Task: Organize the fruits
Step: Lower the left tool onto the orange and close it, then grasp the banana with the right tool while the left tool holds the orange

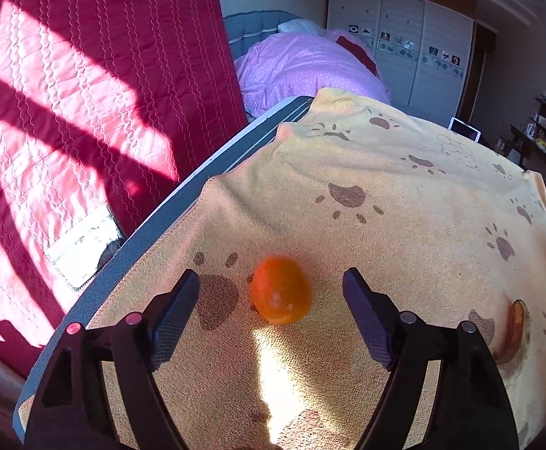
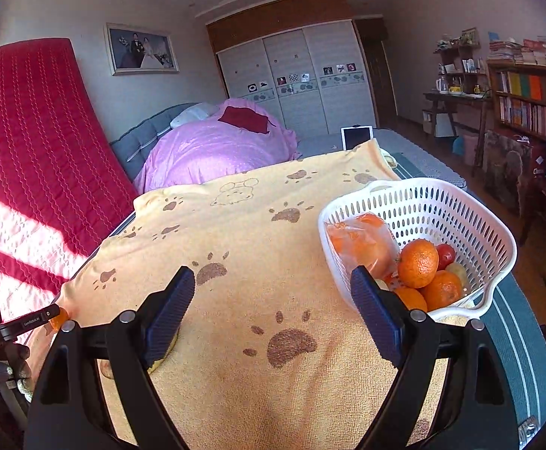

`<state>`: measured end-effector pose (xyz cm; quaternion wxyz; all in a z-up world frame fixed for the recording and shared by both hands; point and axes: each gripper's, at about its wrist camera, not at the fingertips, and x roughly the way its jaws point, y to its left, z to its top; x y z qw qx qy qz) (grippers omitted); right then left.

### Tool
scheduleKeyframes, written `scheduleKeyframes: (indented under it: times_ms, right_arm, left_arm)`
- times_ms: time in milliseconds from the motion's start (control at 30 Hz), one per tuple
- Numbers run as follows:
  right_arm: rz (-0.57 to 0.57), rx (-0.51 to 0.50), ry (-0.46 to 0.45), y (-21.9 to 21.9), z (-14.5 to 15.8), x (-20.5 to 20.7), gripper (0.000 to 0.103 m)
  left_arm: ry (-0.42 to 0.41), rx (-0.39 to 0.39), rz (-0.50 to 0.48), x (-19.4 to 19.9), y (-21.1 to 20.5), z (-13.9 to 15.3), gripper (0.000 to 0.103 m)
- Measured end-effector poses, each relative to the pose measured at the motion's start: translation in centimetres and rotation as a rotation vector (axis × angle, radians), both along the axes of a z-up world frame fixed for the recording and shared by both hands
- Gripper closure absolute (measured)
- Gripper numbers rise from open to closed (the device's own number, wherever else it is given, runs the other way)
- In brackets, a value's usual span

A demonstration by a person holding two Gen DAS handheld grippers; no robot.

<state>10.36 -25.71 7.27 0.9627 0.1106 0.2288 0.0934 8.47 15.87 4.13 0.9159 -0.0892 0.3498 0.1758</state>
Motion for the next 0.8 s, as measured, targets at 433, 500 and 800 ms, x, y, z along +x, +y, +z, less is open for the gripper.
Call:
scheduleKeyframes:
  times_ms: [433, 500, 800]
  right_arm:
    - [0.016, -0.021, 0.023, 0.4, -0.7, 0.6, 0.017]
    - [0.022, -0.022, 0.033, 0.4, -0.8, 0.7, 0.017]
    - [0.032, -0.086, 0.032, 1.5, -1.2, 0.6, 0.017]
  left_arm:
    - [0.117, -0.039, -0.026, 2.8, 0.7, -2.2, 0.064]
    - [0.102, -0.047, -0.042, 2.6, 0.6, -2.2, 0.064]
    - [-0.034, -0.079, -0.116, 1.2, -1.6, -0.3, 0.064]
